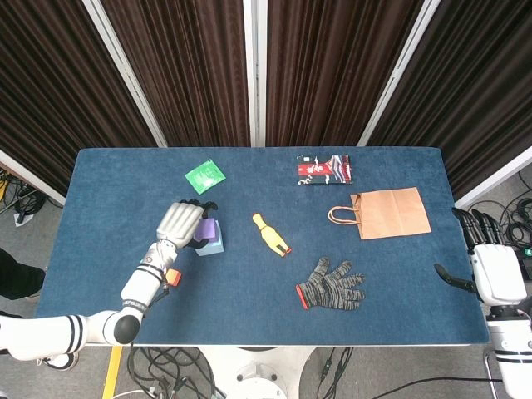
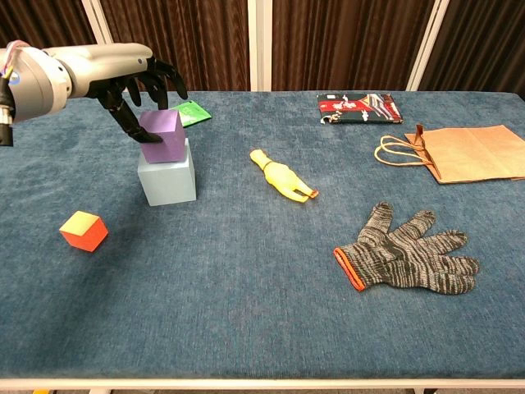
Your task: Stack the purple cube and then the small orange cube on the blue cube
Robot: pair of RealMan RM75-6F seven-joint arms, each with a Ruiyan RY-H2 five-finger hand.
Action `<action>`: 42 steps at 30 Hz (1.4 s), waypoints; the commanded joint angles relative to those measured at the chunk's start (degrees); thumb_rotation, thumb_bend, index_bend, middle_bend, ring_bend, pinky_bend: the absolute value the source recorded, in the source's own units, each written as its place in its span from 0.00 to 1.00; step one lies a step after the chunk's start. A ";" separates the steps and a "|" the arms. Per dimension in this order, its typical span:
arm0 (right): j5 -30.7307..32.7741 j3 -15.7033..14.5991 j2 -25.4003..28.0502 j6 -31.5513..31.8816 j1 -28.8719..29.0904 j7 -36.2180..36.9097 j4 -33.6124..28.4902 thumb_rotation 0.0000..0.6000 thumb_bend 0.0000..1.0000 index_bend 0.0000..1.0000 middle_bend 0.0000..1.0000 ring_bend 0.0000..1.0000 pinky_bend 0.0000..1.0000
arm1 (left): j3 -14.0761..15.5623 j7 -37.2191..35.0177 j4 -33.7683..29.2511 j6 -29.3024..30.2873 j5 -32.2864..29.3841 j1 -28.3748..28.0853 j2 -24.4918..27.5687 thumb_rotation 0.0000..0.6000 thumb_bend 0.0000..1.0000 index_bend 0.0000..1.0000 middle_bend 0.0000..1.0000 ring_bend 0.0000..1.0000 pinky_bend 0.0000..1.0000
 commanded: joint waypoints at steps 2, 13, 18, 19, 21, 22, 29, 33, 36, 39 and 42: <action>-0.07 -0.06 -0.01 -0.04 0.01 -0.08 0.01 1.00 0.12 0.00 0.10 0.00 0.00 | 0.21 -0.07 0.06 0.00 -0.38 -0.08 -0.12 1.00 0.31 0.32 0.57 0.30 0.32; 0.22 -0.04 -0.18 -0.43 0.23 -0.56 -0.07 1.00 0.12 0.00 0.10 0.00 0.00 | 0.32 -1.69 0.31 -0.65 -1.26 -0.10 -0.09 1.00 0.26 0.29 0.50 0.30 0.32; 0.36 -0.02 -0.18 -0.49 0.24 -0.52 -0.01 1.00 0.12 0.00 0.10 0.00 0.00 | 0.10 -3.50 -0.25 -2.07 -1.26 -0.06 0.98 1.00 0.16 0.24 0.38 0.26 0.31; 0.37 0.00 -0.17 -0.48 0.23 -0.49 -0.01 1.00 0.12 0.00 0.10 0.00 0.00 | 0.08 -3.62 -0.40 -2.09 -1.24 -0.06 1.19 1.00 0.15 0.23 0.37 0.26 0.31; 0.37 0.00 -0.13 -0.48 0.23 -0.45 -0.03 1.00 0.12 0.00 0.10 0.00 0.00 | 0.02 -3.91 -1.01 -1.84 -1.07 0.05 1.76 1.00 0.14 0.22 0.35 0.25 0.31; 0.36 0.00 -0.12 -0.47 0.22 -0.44 -0.05 1.00 0.12 0.00 0.10 0.00 0.00 | -0.02 -3.98 -1.35 -1.63 -0.97 0.12 2.08 1.00 0.14 0.21 0.35 0.25 0.31; 0.30 -0.05 0.08 -0.52 0.16 0.07 0.01 1.00 0.12 0.00 0.10 0.00 0.00 | -0.17 -3.47 -7.84 2.66 -0.74 2.11 7.61 1.00 0.13 0.21 0.33 0.23 0.30; -0.01 -0.09 0.37 -0.30 0.01 0.86 0.02 1.00 0.12 0.00 0.10 0.00 0.00 | 2.67 -2.20 -15.22 9.95 0.91 6.92 12.74 1.00 0.13 0.21 0.40 0.23 0.30; 0.06 -0.11 0.57 -0.51 0.00 1.52 0.14 1.00 0.12 0.00 0.10 0.00 0.00 | 5.89 -3.43 -19.67 14.07 4.86 11.31 15.76 1.00 0.13 0.21 0.42 0.24 0.30; 0.23 -0.01 0.62 -0.54 0.02 1.56 0.12 1.00 0.12 0.00 0.10 0.00 0.00 | 9.11 -5.75 -20.55 15.28 9.48 14.73 17.33 1.00 0.13 0.23 0.42 0.24 0.30; 0.40 0.02 0.48 -0.58 0.06 1.19 0.19 1.00 0.12 0.00 0.10 0.00 0.00 | 12.28 -7.60 -18.77 14.18 13.47 16.93 17.45 1.00 0.13 0.25 0.43 0.26 0.32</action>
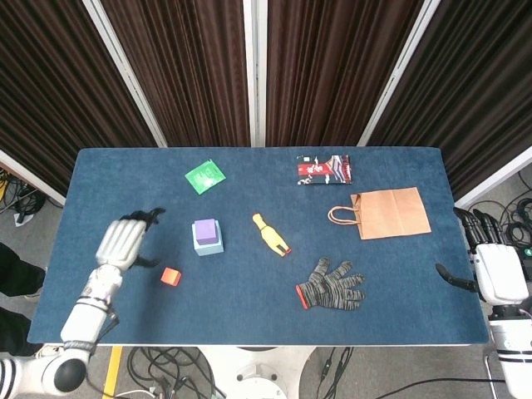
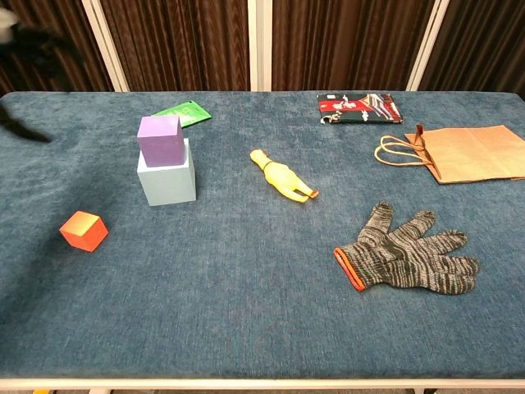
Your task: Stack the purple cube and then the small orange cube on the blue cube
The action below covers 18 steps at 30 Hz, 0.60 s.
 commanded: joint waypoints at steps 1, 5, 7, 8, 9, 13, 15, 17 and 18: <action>0.24 0.02 -0.14 -0.20 0.11 -0.39 0.06 1.00 0.12 0.00 0.10 0.00 0.00 | 5.06 -2.91 1.27 -0.43 5.88 3.42 1.30 1.00 0.13 0.26 0.44 0.27 0.32; 0.81 0.10 -0.43 -0.71 0.36 -0.96 0.21 1.00 0.12 0.00 0.10 0.00 0.00 | 6.98 -5.17 6.34 -0.47 11.39 5.39 -1.08 1.00 0.13 0.31 0.46 0.29 0.34; 0.90 0.10 -0.57 -0.88 0.47 -1.27 0.21 1.00 0.12 0.00 0.10 0.00 0.00 | 7.51 -7.11 9.27 -0.50 14.87 6.07 -2.46 1.00 0.14 0.33 0.46 0.29 0.34; 0.92 0.10 -0.62 -0.92 0.51 -1.38 0.19 1.00 0.12 0.00 0.10 0.00 0.00 | 7.80 -7.88 10.66 -0.52 16.60 6.28 -2.97 1.00 0.14 0.34 0.47 0.29 0.34; 0.95 0.08 -0.70 -0.98 0.55 -1.51 0.20 1.00 0.12 0.00 0.10 0.00 0.00 | 8.23 -8.74 12.65 -0.50 18.82 6.53 -3.66 1.00 0.14 0.34 0.47 0.29 0.34; 0.99 0.06 -0.92 -1.07 0.63 -1.69 0.28 1.00 0.12 0.00 0.10 0.00 0.00 | 9.37 -13.90 16.86 -2.90 22.77 6.91 -4.99 1.00 0.14 0.36 0.48 0.29 0.34; 0.95 0.02 -1.02 -1.10 0.66 -1.74 0.34 1.00 0.12 0.00 0.10 0.00 0.00 | 9.84 -16.23 18.65 -4.74 23.98 6.80 -5.33 1.00 0.14 0.36 0.48 0.29 0.34; 0.91 -0.01 -1.06 -1.20 0.71 -1.76 0.37 1.00 0.12 0.00 0.10 0.00 0.00 | 10.02 -17.48 20.07 -5.78 24.75 6.82 -5.90 1.00 0.14 0.36 0.48 0.29 0.34; 0.94 -0.04 -1.06 -1.33 0.75 -1.71 0.36 1.00 0.12 0.00 0.10 0.00 0.00 | 10.02 -18.21 20.82 -6.12 25.32 6.89 -6.39 1.00 0.14 0.36 0.48 0.29 0.34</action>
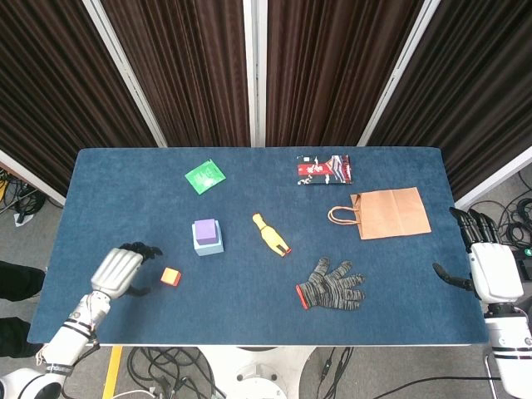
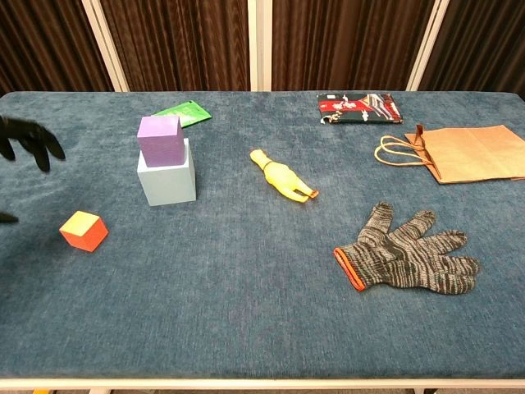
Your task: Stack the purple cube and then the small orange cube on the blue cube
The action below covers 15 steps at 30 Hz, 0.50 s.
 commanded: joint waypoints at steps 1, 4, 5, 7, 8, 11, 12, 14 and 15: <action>0.04 -0.05 0.00 -0.23 0.08 0.09 0.01 1.00 0.12 0.00 0.10 0.00 0.00 | 0.56 -2.46 2.64 -1.67 2.25 0.36 -1.75 1.00 0.14 0.36 0.48 0.29 0.34; 0.13 -0.10 0.02 -0.55 0.19 0.14 0.09 1.00 0.12 0.00 0.10 0.00 0.00 | 0.01 -3.12 4.42 -1.45 4.04 0.36 -3.31 1.00 0.14 0.36 0.48 0.29 0.34; 0.15 -0.13 -0.01 -0.65 0.23 0.07 0.12 1.00 0.12 0.00 0.10 0.00 0.00 | -0.19 -3.31 4.91 -1.48 4.53 0.28 -3.78 1.00 0.14 0.36 0.47 0.29 0.34; 0.19 -0.15 -0.03 -0.81 0.32 0.01 0.10 1.00 0.12 0.00 0.10 0.00 0.00 | -0.59 -3.29 6.44 -1.57 5.73 -0.02 -4.90 1.00 0.14 0.36 0.47 0.29 0.34; 0.17 -0.17 -0.02 -0.81 0.31 0.02 0.09 1.00 0.12 0.00 0.10 0.00 0.00 | -0.71 -3.32 7.28 -1.52 6.27 -0.10 -5.41 1.00 0.14 0.36 0.47 0.29 0.34; 0.17 -0.16 -0.03 -0.77 0.31 0.07 0.09 1.00 0.12 0.00 0.10 0.00 0.00 | -1.29 -4.18 9.70 -1.67 7.53 -0.44 -7.02 1.00 0.15 0.36 0.47 0.29 0.34; 0.23 -0.14 -0.01 -0.81 0.33 0.09 0.09 1.00 0.12 0.00 0.10 0.00 0.00 | -1.48 -4.59 10.71 -1.63 8.15 -0.60 -7.61 1.00 0.15 0.36 0.47 0.29 0.34; 0.37 -0.06 0.01 -0.87 0.38 0.13 0.09 1.00 0.12 0.00 0.10 0.00 0.00 | -1.50 -5.12 12.37 -1.55 9.35 -0.83 -8.39 1.00 0.15 0.36 0.47 0.29 0.34; 0.44 -0.05 0.01 -0.91 0.38 0.12 0.12 1.00 0.12 0.00 0.10 0.00 0.00 | -1.46 -5.35 13.46 -1.53 10.06 -0.96 -8.86 1.00 0.16 0.36 0.47 0.29 0.34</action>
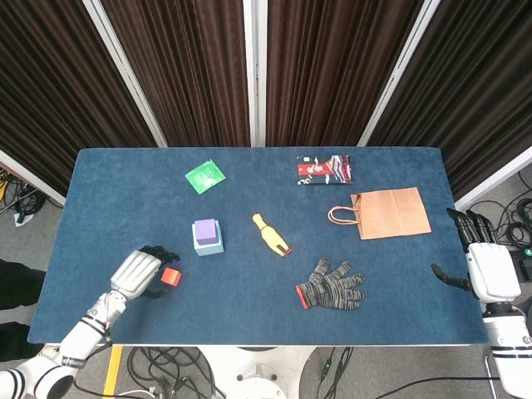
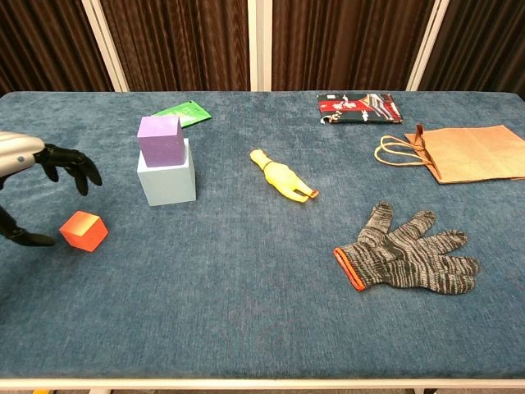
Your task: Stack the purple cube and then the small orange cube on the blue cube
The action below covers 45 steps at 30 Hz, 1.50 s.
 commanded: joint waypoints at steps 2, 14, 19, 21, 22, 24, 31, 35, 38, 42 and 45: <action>0.16 0.05 -0.02 -0.14 0.08 -0.07 0.03 1.00 0.12 0.00 0.10 0.00 0.00 | -0.15 -1.24 3.62 -0.21 2.34 -0.60 -1.87 1.00 0.18 0.36 0.47 0.29 0.34; 0.58 0.09 -0.23 -0.50 0.34 -0.63 -0.01 1.00 0.12 0.00 0.10 0.00 0.00 | -0.20 -4.61 7.44 -1.27 4.02 -0.83 -3.69 1.00 0.23 0.36 0.49 0.29 0.34; 0.77 0.16 -0.21 -0.59 0.38 -0.55 0.06 1.00 0.12 0.00 0.10 0.00 0.00 | -0.15 -5.44 8.59 -1.54 4.32 -0.72 -4.36 1.00 0.24 0.36 0.49 0.29 0.34; 0.81 0.16 -0.21 -0.62 0.39 -0.51 0.12 1.00 0.12 0.00 0.10 0.00 0.00 | -0.11 -5.65 9.19 -1.64 4.46 -0.68 -4.69 1.00 0.24 0.36 0.49 0.29 0.34; 0.78 0.14 -0.22 -0.61 0.38 -0.49 0.15 1.00 0.12 0.00 0.10 0.00 0.00 | -0.13 -5.74 9.46 -1.70 4.46 -0.67 -4.84 1.00 0.24 0.36 0.49 0.29 0.34; 0.71 0.09 -0.25 -0.64 0.40 -0.50 0.19 1.00 0.12 0.00 0.10 0.00 0.00 | -0.22 -6.02 10.04 -1.82 4.42 -0.64 -5.13 1.00 0.25 0.36 0.50 0.29 0.34; 1.00 0.26 -0.37 -0.96 0.61 -0.02 0.50 1.00 0.12 0.00 0.10 0.00 0.00 | -0.39 -6.44 11.20 -1.99 4.31 -0.41 -5.60 1.00 0.26 0.37 0.53 0.29 0.34; 1.00 0.24 -0.43 -0.83 0.55 -0.04 0.68 1.00 0.12 0.00 0.10 0.00 0.00 | -0.34 -6.93 11.74 -1.76 4.54 -0.19 -5.95 1.00 0.26 0.37 0.53 0.30 0.34; 1.01 0.21 -0.43 -0.86 0.55 -0.13 0.68 1.00 0.12 0.00 0.10 0.00 0.00 | -0.25 -7.30 12.10 -1.65 4.83 -0.10 -6.21 1.00 0.27 0.37 0.53 0.30 0.34; 1.02 0.18 -0.46 -0.86 0.55 -0.21 0.69 1.00 0.12 0.00 0.10 0.00 0.00 | -0.11 -7.70 12.63 -1.99 4.97 -0.10 -6.53 1.00 0.27 0.37 0.54 0.30 0.34; 1.04 0.17 -0.45 -0.86 0.53 -0.15 0.72 1.00 0.12 0.00 0.10 0.00 0.00 | 0.06 -7.92 13.07 -2.22 5.04 -0.03 -6.78 1.00 0.27 0.37 0.54 0.30 0.34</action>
